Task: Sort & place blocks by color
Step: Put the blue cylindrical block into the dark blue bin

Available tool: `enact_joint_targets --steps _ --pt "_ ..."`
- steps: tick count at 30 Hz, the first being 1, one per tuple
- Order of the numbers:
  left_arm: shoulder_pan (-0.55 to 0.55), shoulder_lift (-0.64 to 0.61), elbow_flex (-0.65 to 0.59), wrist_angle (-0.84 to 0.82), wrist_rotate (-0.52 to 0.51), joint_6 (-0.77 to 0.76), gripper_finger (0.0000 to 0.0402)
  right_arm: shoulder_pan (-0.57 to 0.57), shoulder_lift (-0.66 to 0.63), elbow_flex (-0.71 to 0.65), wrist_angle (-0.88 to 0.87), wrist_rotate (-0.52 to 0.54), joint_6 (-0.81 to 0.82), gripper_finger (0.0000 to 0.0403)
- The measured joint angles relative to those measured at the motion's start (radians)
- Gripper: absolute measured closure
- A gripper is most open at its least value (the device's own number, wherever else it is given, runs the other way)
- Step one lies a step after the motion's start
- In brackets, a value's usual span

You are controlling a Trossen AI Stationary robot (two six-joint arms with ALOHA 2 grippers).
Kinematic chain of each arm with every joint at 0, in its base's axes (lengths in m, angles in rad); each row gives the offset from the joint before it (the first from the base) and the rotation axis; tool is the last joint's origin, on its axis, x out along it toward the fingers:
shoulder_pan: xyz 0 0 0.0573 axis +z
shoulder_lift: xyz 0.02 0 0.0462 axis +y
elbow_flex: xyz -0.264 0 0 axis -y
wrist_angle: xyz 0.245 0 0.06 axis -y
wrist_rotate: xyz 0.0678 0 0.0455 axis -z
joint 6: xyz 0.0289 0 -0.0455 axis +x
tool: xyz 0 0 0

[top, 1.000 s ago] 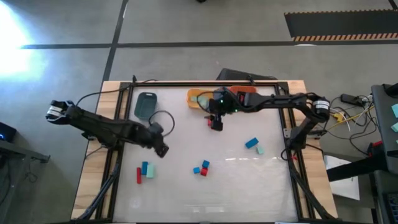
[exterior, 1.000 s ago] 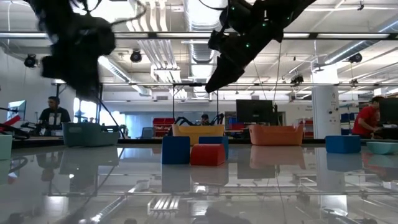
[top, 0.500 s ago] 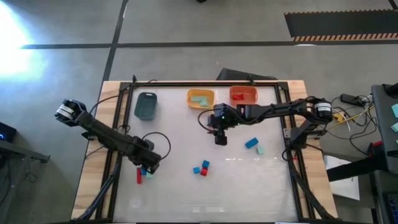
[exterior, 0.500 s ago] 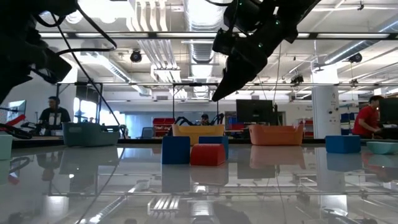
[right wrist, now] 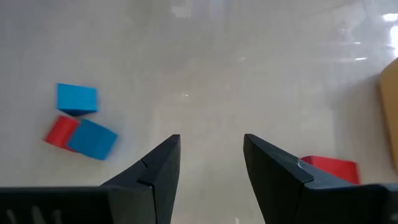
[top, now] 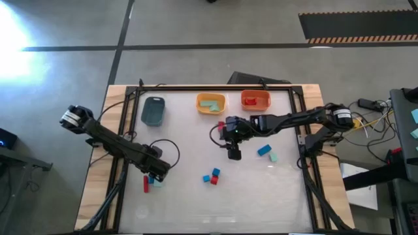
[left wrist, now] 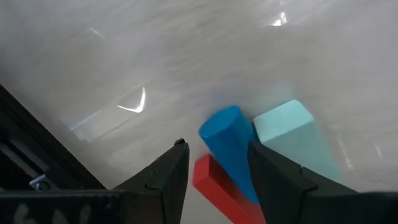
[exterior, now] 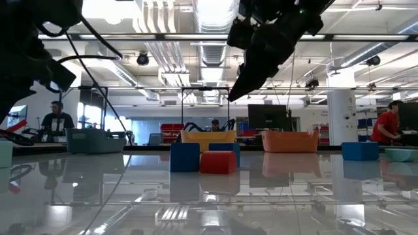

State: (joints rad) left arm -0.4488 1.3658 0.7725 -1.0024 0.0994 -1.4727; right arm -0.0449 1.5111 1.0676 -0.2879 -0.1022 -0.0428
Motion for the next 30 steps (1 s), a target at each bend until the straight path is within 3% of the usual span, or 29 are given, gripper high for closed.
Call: enact_joint_targets --steps 7,14,25,30 --pt "0.0 0.032 -0.032 0.063 -0.002 0.039 0.0244 0.094 -0.038 0.0 -0.053 0.009 0.101 0.0237" --pt "0.0 0.029 -0.06 0.107 -0.03 0.042 0.022 0.189 -0.077 0.0 -0.067 0.106 0.186 0.024" --pt "0.0 0.029 -0.078 0.103 -0.079 0.066 0.022 0.287 -0.09 0.0 -0.112 0.237 0.226 0.0257" --pt "0.0 0.029 -0.097 0.102 -0.079 0.066 0.0248 0.291 -0.09 0.0 -0.112 0.263 0.213 0.0264"
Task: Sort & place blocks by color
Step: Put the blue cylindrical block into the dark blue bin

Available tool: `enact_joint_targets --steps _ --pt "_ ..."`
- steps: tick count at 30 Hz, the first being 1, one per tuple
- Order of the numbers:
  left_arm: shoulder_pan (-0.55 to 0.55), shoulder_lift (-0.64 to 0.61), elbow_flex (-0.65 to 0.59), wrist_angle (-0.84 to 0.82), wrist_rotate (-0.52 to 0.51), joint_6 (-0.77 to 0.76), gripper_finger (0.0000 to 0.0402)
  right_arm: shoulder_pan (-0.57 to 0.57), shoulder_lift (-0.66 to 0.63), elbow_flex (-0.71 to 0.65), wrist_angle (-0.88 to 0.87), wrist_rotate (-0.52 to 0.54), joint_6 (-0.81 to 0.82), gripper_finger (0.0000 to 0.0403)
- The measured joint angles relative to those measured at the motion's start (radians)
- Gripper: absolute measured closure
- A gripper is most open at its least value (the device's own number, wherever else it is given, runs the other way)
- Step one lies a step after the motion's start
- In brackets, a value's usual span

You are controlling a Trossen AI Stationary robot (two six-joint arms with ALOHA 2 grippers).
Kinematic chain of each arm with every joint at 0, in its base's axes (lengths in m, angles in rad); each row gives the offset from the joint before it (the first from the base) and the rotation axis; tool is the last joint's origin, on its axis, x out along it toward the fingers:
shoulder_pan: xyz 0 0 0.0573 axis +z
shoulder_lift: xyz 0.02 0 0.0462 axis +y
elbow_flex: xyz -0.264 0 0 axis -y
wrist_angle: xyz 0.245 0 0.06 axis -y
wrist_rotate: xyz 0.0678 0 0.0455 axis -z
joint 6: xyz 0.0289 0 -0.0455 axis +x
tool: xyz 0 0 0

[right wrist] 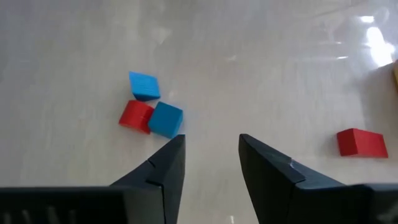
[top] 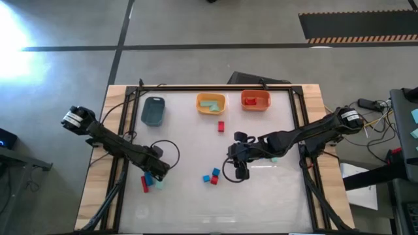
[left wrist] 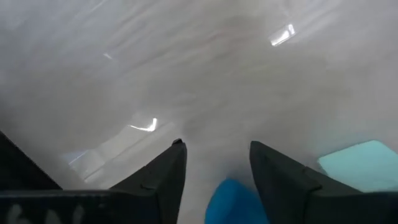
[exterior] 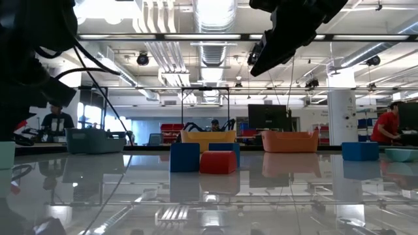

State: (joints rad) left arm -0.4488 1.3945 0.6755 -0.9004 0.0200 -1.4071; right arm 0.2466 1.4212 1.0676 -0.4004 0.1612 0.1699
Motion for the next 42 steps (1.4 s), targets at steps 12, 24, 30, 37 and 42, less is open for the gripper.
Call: enact_joint_targets --steps 12,24,30,37,42 --pt "-0.002 -0.015 0.032 -0.008 0.001 -0.044 0.0354 0.0 0.0 0.0 0.018 0.025 -0.059 0.0269" --pt "-0.146 -0.075 0.108 -0.034 0.07 -0.273 0.0275 -0.003 0.001 0.0 0.104 0.025 -0.224 0.0267" --pt "-0.192 -0.067 0.106 -0.034 0.052 -0.385 0.021 -0.005 0.001 0.0 0.129 0.025 -0.305 0.0266" --pt "-0.194 -0.013 0.104 -0.034 0.024 -0.389 0.0183 -0.005 0.001 0.0 0.129 0.025 -0.369 0.027" --pt "-0.193 0.04 0.103 -0.034 0.015 -0.386 0.0183 -0.005 0.001 0.0 0.129 0.024 -0.392 0.027"
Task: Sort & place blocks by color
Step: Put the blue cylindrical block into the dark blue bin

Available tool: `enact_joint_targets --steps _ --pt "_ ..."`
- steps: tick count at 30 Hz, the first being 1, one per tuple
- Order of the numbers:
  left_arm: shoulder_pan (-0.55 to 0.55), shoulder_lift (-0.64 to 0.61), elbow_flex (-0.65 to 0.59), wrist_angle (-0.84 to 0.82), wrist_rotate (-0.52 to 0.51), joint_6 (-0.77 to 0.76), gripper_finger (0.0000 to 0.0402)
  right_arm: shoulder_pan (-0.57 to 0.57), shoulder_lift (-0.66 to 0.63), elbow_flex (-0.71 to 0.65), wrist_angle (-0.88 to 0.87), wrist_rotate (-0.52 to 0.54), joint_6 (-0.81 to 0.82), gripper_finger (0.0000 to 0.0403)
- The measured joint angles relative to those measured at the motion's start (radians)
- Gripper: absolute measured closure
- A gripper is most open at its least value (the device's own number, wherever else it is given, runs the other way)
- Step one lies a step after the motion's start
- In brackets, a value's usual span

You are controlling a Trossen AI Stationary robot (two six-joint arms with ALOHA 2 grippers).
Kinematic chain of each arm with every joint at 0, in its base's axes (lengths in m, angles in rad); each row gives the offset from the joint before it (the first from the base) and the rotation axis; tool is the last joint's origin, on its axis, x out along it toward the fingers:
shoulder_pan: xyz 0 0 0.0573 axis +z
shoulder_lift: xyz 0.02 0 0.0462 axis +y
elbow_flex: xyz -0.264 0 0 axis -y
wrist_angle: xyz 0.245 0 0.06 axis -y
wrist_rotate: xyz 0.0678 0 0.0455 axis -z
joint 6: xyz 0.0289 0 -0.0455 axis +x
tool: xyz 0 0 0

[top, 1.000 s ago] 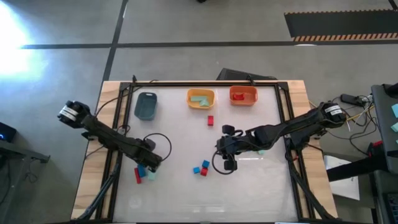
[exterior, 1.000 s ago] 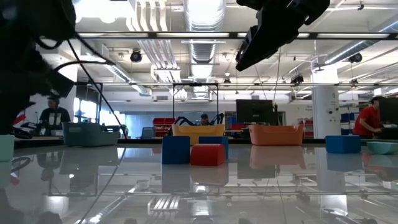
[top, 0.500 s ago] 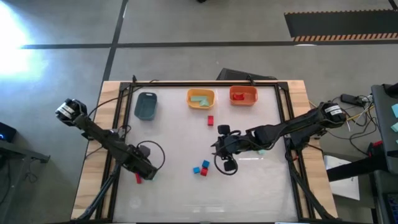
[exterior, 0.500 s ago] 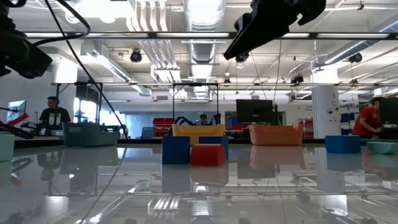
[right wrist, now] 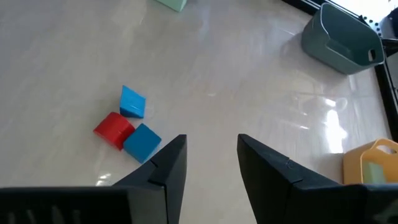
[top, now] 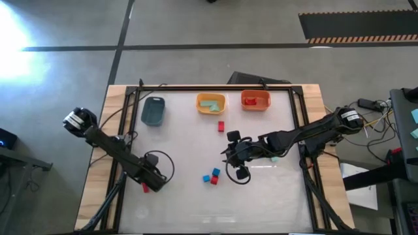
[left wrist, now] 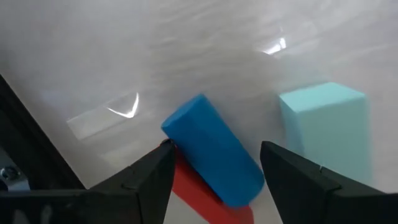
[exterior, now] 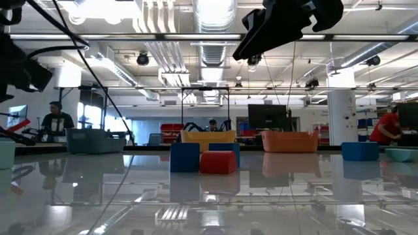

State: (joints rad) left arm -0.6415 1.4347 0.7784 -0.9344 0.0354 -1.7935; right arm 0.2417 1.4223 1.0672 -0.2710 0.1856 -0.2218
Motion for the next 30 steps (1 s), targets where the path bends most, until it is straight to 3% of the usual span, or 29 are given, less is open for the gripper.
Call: enact_joint_targets --steps 4,12,16,21,25,30 --pt "0.0 0.039 0.003 0.003 -0.003 0.001 0.02 0.0 0.0 0.0 -0.001 0.0 0.005 0.0269" --pt "0.0 0.079 0.007 -0.002 -0.003 0.022 0.0289 0.0 0.0 -0.004 -0.001 -0.001 0.039 0.0277" --pt "0.0 0.064 0.018 -0.006 -0.026 0.022 0.029 0.0 0.0 -0.014 -0.001 -0.001 0.035 0.0277" --pt "0.0 0.034 0.08 -0.131 -0.087 0.022 0.029 0.0 0.0 -0.034 0.002 -0.001 0.027 0.0281" --pt "0.001 0.001 0.15 -0.208 -0.176 0.052 0.029 0.0 0.0 -0.061 0.022 -0.001 -0.003 0.0285" --pt "0.057 -0.061 0.224 -0.243 -0.378 0.207 0.029 -0.01 0.0 -0.065 0.03 -0.001 -0.046 0.0289"
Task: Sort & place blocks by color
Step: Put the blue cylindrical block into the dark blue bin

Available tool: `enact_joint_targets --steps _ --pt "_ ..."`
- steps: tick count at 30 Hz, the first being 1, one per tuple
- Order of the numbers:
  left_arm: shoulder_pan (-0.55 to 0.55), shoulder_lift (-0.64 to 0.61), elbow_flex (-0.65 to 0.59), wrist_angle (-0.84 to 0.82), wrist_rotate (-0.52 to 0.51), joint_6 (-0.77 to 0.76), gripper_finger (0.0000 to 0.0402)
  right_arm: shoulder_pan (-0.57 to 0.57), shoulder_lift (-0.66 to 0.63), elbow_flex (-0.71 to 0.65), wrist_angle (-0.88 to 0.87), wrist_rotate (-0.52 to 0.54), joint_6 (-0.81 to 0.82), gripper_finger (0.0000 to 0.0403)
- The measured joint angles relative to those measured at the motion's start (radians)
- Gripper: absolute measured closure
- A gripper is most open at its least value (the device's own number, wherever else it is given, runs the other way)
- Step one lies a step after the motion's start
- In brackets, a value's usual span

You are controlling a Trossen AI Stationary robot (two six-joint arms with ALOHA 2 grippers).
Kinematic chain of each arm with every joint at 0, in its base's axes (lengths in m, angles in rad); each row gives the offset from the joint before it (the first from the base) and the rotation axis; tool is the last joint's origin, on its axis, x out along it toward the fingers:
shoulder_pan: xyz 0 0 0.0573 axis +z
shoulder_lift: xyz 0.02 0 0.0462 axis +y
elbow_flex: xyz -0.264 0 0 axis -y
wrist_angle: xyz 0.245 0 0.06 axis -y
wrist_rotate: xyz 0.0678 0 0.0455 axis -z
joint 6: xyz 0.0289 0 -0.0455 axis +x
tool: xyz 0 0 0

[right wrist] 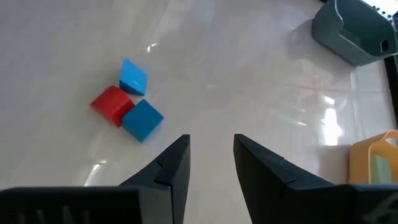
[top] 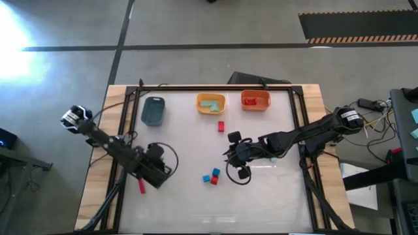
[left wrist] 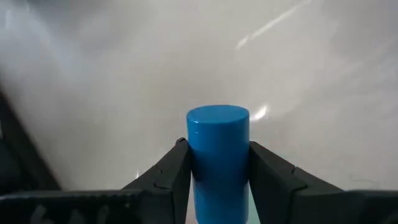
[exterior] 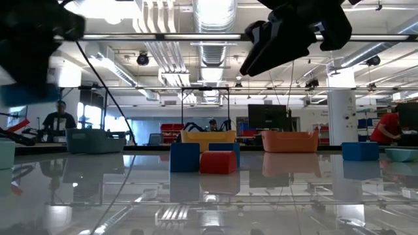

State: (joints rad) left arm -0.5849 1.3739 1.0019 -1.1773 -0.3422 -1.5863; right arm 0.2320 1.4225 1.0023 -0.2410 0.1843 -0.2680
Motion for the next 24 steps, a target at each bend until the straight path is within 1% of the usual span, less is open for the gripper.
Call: enact_joint_targets --steps 2,6,8,12,14,16,20,24 --pt "0.031 -0.025 0.033 0.001 -0.11 0.101 0.029 -0.006 -0.005 0.0 0.002 -0.003 -0.013 0.0289" --pt "0.098 -0.067 0.101 0.016 -0.39 0.346 0.029 -0.01 -0.014 -0.001 0.031 -0.046 -0.045 0.0287" --pt "0.15 -0.092 0.121 0.048 -0.46 0.496 0.029 -0.011 -0.018 -0.001 0.064 -0.06 -0.054 0.0288" --pt "0.276 -0.146 0.118 0.184 -0.468 0.799 0.029 -0.014 -0.046 -0.003 0.072 -0.06 -0.091 0.0295" --pt "0.358 -0.176 0.107 0.243 -0.433 0.917 0.029 -0.022 -0.076 -0.003 0.072 -0.061 -0.108 0.03" --pt "0.444 -0.191 0.093 0.273 -0.371 1.005 0.029 -0.034 -0.112 -0.003 0.064 -0.061 -0.113 0.0305" --pt "0.626 -0.204 0.053 0.278 -0.311 1.092 0.029 -0.061 -0.185 -0.024 0.069 -0.061 -0.115 0.0318" --pt "0.834 -0.191 -0.013 0.277 -0.26 1.105 0.029 -0.087 -0.244 -0.075 0.115 -0.061 -0.127 0.0329"
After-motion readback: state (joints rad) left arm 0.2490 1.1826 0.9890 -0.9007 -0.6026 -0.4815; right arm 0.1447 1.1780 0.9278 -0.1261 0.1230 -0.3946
